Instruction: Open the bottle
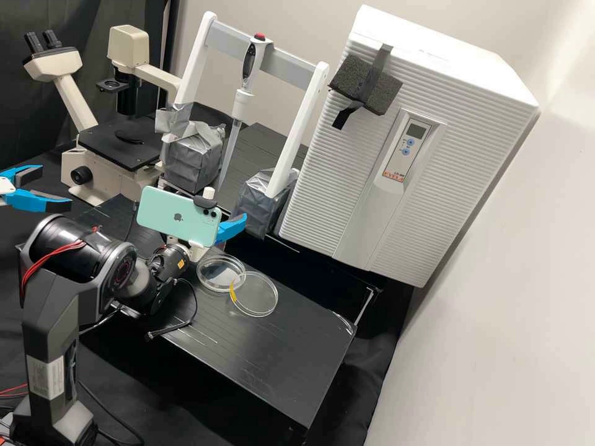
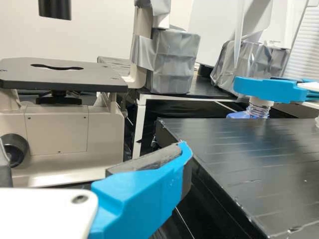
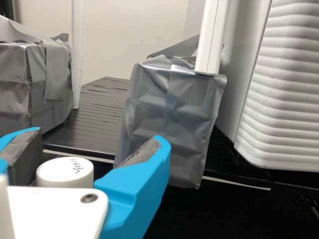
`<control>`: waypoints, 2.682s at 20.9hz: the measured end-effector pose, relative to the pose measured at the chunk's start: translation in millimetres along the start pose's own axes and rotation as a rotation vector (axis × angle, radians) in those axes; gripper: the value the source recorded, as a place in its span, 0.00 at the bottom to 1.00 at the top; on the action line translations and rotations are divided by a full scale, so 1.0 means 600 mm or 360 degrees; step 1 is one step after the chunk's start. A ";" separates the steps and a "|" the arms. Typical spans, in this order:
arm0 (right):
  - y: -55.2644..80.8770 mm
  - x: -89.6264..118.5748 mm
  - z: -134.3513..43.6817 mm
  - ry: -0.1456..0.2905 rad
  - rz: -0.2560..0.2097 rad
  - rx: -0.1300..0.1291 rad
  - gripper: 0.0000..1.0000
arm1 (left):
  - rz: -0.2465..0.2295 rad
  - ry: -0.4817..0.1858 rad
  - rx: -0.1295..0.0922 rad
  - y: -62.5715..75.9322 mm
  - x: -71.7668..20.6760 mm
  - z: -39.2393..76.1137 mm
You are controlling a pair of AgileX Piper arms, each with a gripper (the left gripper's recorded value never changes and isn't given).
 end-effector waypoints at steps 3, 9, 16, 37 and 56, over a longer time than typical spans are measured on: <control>-0.001 0.000 0.000 -0.0002 -0.0002 0.0000 0.00 | 0.0000 0.0000 0.0003 0.000 0.000 0.000; -0.008 0.001 -0.001 0.0003 -0.0024 0.0000 0.00 | 0.0001 0.0002 0.0002 0.000 0.000 0.000; -0.008 0.001 -0.001 0.0005 -0.0026 0.0000 0.00 | 0.0008 0.0015 0.0002 0.001 0.000 -0.001; -0.007 -0.002 -0.013 0.0040 -0.0026 0.0010 0.00 | 0.0011 0.0020 0.0000 0.001 0.000 -0.002; 0.016 -0.080 -0.034 0.0101 0.0011 0.0066 0.00 | 0.0018 0.0037 0.0016 0.000 0.001 0.000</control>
